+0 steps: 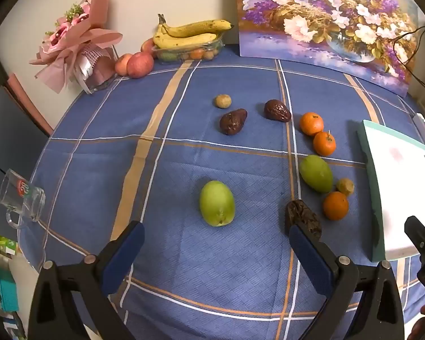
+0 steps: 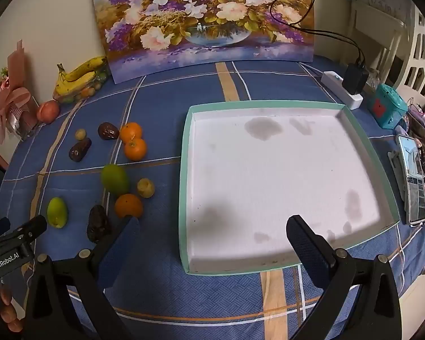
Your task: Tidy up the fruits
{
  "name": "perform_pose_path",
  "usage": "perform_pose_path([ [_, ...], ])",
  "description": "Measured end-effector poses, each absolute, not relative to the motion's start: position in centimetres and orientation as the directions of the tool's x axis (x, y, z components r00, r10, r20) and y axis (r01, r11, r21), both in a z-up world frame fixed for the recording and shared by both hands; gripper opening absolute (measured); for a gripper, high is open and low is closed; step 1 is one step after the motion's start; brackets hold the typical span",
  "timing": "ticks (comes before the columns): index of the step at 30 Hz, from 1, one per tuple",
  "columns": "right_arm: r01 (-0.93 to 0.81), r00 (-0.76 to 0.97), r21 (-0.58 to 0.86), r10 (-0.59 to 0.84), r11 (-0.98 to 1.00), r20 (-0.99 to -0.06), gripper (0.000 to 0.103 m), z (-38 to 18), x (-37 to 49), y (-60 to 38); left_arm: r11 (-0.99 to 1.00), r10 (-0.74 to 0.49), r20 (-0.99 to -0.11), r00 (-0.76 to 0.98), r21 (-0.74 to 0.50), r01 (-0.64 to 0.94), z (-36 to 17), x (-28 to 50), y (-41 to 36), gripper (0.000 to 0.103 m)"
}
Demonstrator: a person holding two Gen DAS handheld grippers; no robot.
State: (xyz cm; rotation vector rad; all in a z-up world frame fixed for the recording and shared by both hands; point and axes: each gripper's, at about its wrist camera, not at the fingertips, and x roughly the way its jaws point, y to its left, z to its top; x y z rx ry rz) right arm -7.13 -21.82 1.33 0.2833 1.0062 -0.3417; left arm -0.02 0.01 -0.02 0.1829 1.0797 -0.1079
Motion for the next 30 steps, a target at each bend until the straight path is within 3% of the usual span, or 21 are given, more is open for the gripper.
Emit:
perform_pose_path([
  [30, 0.386, 0.52, 0.116, -0.112, 0.915, -0.847, 0.103, 2.0, -7.4, -21.4, 0.978, 0.03, -0.873, 0.487, 0.128, 0.168, 0.9, -0.1, -0.2, 0.103],
])
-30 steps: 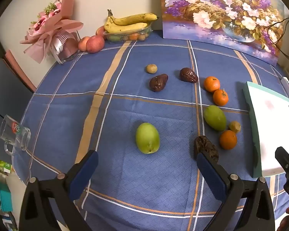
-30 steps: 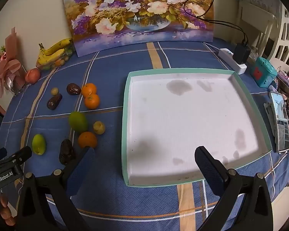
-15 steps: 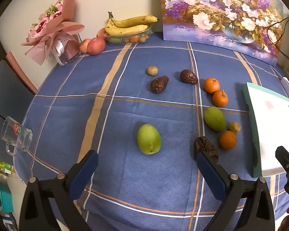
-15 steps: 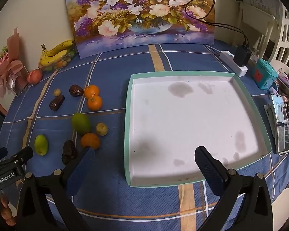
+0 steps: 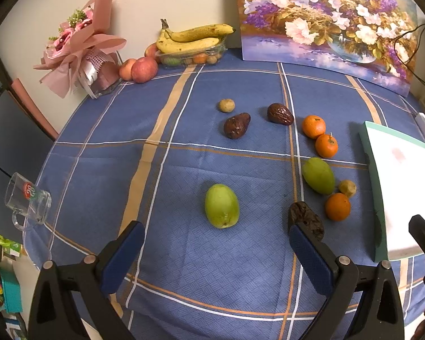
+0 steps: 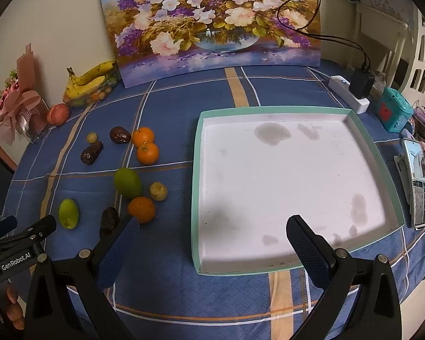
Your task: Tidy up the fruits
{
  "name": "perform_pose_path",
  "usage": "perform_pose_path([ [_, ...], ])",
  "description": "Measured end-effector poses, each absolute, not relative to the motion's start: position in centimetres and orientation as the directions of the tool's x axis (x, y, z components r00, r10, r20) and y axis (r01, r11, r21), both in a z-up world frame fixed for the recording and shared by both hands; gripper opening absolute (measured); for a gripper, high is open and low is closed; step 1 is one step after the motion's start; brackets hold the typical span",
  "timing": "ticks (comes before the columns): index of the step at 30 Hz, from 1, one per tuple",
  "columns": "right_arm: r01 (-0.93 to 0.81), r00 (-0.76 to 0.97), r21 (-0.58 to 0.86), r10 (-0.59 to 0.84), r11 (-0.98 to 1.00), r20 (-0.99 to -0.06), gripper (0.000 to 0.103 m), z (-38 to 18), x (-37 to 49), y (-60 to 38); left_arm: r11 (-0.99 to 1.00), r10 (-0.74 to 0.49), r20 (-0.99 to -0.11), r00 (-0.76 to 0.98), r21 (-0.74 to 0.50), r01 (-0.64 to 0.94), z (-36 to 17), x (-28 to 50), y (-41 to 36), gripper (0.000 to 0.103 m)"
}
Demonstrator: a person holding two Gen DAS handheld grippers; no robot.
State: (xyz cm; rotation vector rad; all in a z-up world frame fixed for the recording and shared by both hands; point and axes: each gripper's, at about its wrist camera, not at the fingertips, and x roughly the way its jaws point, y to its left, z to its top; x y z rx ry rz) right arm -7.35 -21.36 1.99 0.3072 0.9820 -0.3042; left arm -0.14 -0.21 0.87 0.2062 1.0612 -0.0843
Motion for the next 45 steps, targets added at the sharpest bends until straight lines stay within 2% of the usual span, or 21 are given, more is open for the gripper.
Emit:
perform_pose_path([
  [45, 0.372, 0.548, 0.159, -0.078, 0.915, -0.833, 0.103, 2.17, -7.42, -21.37, 0.974, 0.052, -0.872, 0.487, 0.151, 0.167, 0.56, -0.14, -0.49, 0.103],
])
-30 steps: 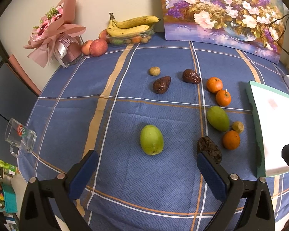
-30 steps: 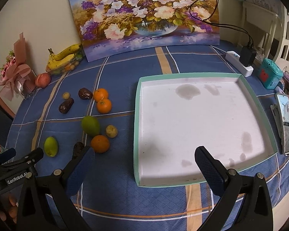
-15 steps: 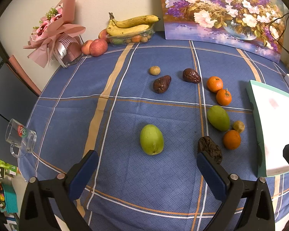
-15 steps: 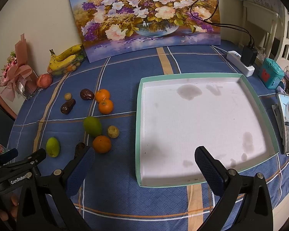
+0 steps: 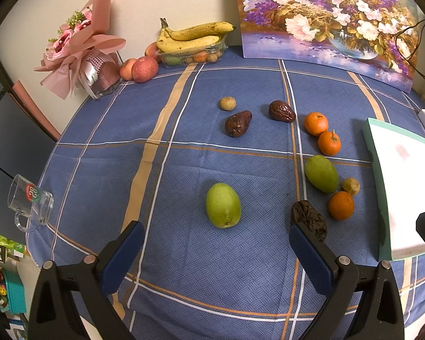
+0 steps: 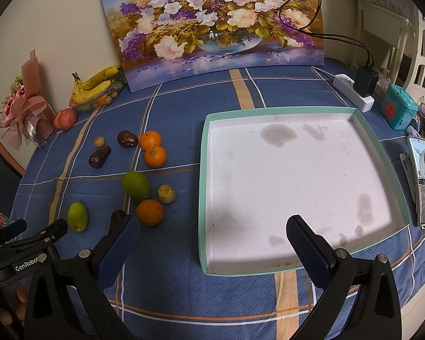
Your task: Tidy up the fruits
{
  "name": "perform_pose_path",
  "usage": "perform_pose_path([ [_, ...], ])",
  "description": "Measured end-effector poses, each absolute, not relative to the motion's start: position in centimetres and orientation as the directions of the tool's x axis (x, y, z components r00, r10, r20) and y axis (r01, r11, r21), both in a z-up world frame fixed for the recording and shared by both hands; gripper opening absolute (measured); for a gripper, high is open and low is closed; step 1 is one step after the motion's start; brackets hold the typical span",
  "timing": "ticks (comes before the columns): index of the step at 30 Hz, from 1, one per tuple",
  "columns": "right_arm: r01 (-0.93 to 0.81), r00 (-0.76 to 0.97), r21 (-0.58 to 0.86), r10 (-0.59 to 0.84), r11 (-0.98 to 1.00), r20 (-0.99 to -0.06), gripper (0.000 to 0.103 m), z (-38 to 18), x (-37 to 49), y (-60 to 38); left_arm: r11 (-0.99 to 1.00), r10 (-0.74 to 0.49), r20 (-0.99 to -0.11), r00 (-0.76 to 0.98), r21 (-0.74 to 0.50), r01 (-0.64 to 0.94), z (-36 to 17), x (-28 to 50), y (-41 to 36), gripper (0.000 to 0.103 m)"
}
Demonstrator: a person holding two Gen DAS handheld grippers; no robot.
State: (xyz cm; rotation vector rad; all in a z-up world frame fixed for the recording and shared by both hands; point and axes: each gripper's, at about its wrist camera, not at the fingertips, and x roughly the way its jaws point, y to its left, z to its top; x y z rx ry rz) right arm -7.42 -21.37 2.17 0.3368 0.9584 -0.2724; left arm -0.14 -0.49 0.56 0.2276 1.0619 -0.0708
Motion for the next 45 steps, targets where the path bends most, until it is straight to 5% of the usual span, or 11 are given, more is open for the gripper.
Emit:
perform_pose_path([
  [32, 0.376, 0.538, 0.146, -0.087, 0.915, -0.839, 0.103, 1.9, -7.4, -21.2, 0.979, 0.036, -0.877, 0.479, 0.127, 0.159, 0.5, 0.1, -0.2, 0.103],
  [45, 0.21, 0.584, 0.251, 0.085, 0.945, -0.808, 0.103, 2.4, -4.0, -18.3, 0.998, -0.044, -0.833, 0.551, -0.064, -0.017, 0.9, 3.0, 4.6, 0.103],
])
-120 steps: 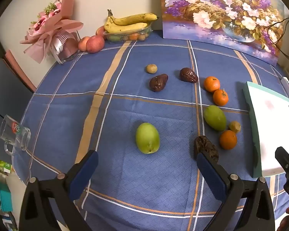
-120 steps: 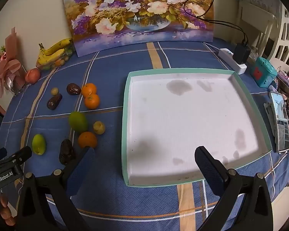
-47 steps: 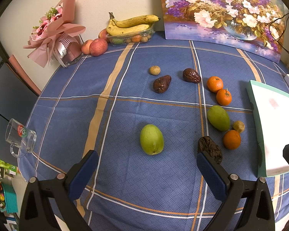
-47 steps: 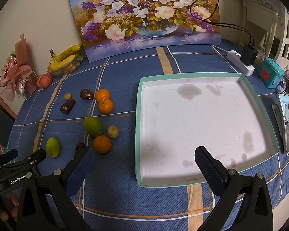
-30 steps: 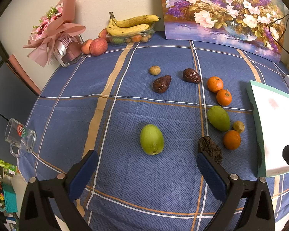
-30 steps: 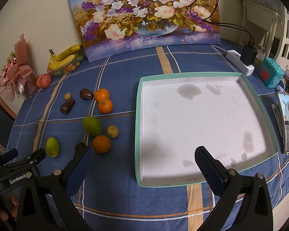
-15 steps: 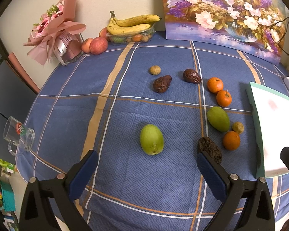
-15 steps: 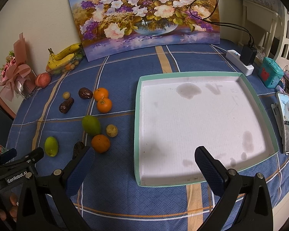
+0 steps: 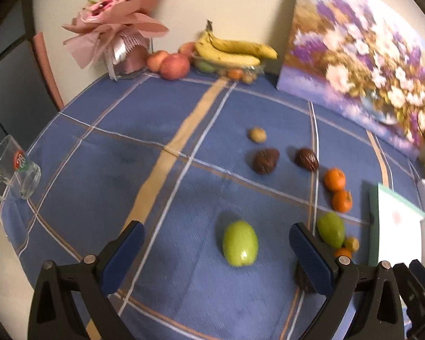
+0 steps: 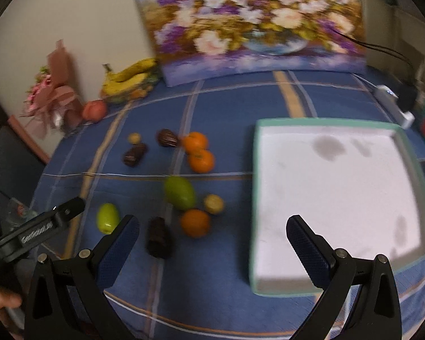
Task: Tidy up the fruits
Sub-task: 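Grasp the green pear with the left tool while the right tool grasps a mandarin orange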
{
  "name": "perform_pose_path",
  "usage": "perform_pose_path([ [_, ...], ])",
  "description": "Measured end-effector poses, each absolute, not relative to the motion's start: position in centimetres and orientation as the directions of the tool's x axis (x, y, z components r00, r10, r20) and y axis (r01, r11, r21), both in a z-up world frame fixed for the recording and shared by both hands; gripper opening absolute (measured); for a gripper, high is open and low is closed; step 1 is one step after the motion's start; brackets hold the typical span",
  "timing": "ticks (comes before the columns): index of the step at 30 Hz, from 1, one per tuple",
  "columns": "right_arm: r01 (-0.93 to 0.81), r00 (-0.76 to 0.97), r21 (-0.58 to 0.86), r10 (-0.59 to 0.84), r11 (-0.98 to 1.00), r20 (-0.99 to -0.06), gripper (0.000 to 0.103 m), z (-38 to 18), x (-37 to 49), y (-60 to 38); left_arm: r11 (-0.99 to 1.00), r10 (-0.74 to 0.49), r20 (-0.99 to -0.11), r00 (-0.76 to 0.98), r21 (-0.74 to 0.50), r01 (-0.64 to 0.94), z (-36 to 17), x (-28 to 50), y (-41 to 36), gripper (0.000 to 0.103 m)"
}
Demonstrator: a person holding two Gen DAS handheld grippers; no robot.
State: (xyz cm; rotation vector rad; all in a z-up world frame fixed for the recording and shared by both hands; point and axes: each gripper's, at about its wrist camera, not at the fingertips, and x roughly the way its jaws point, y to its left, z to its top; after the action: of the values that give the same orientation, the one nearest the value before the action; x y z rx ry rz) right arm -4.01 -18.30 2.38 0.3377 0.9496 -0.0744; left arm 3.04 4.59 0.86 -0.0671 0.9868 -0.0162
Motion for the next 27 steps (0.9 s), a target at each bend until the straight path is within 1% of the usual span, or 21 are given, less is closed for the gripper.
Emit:
perform_pose_path([
  [2, 0.175, 0.588, 0.26, 0.111, 0.949, -0.801, 0.103, 2.4, -3.3, -17.5, 0.998, -0.042, -0.841, 0.54, -0.058, -0.013, 0.4, 3.6, 4.5, 0.103],
  [4, 0.171, 0.577, 0.257, 0.115, 0.951, -0.808, 0.101, 2.1, -2.6, -17.1, 0.996, -0.081, -0.863, 0.498, -0.091, 0.005, -0.1, 4.2, 4.3, 0.103],
  [5, 0.171, 0.57, 0.255, 0.116, 0.952, -0.813, 0.097, 1.9, -2.2, -17.0, 0.994, -0.098, -0.87, 0.484, -0.106, 0.011, -0.3, 4.4, 4.2, 0.103],
  [6, 0.169, 0.562, 0.253, 0.118, 0.953, -0.818, 0.088, 1.6, -1.8, -16.9, 0.994, -0.104, -0.875, 0.473, -0.113, 0.01, -0.4, 4.6, 4.2, 0.103],
  [8, 0.165, 0.545, 0.251, 0.124, 0.954, -0.829, 0.079, 1.2, -1.3, -16.7, 0.995, -0.085, -0.887, 0.453, -0.101, -0.012, -0.9, 5.0, 4.3, 0.103],
  [10, 0.174, 0.521, 0.246, 0.123, 0.953, -0.844, 0.078, 0.6, -0.9, -16.8, 0.994, -0.076, -0.897, 0.435, -0.101, -0.036, -1.3, 5.2, 4.5, 0.103],
  [11, 0.181, 0.509, 0.242, 0.12, 0.953, -0.852, 0.074, 0.3, -0.7, -16.8, 0.993, -0.081, -0.902, 0.424, -0.112, -0.049, -1.5, 5.5, 4.7, 0.103],
  [12, 0.186, 0.497, 0.242, 0.121, 0.952, -0.859, 0.067, 0.0, -0.6, -16.9, 0.991, -0.084, -0.906, 0.416, -0.118, -0.057, -1.8, 5.7, 4.8, 0.103],
  [14, 0.189, 0.478, 0.239, 0.124, 0.952, -0.87, 0.061, -0.5, -0.4, -16.9, 0.99, -0.09, -0.915, 0.393, -0.125, -0.063, -2.3, 6.1, 4.7, 0.102],
  [17, 0.189, 0.441, 0.229, 0.126, 0.955, -0.889, 0.058, -1.3, 0.0, -16.5, 0.992, -0.094, -0.926, 0.365, -0.117, -0.043, -2.9, 6.5, 4.0, 0.101],
  [18, 0.188, 0.422, 0.227, 0.13, 0.956, -0.897, 0.056, -1.6, 0.1, -16.4, 0.992, -0.096, -0.929, 0.359, -0.117, -0.038, -3.0, 6.5, 3.8, 0.099],
  [23, 0.199, 0.349, 0.231, 0.152, 0.952, -0.925, 0.052, -3.5, 0.6, -16.1, 0.993, -0.091, -0.952, 0.293, -0.107, -0.041, -4.8, 6.9, 3.2, 0.094],
  [25, 0.199, 0.326, 0.235, 0.162, 0.951, -0.931, 0.05, -4.1, 0.7, -15.9, 0.993, -0.09, -0.958, 0.272, -0.106, -0.047, -5.4, 7.1, 3.2, 0.089],
  [27, 0.199, 0.309, 0.23, 0.162, 0.953, -0.937, 0.049, -4.5, 0.9, -15.7, 0.992, -0.094, -0.964, 0.25, -0.111, -0.056, -6.1, 7.2, 3.2, 0.087],
])
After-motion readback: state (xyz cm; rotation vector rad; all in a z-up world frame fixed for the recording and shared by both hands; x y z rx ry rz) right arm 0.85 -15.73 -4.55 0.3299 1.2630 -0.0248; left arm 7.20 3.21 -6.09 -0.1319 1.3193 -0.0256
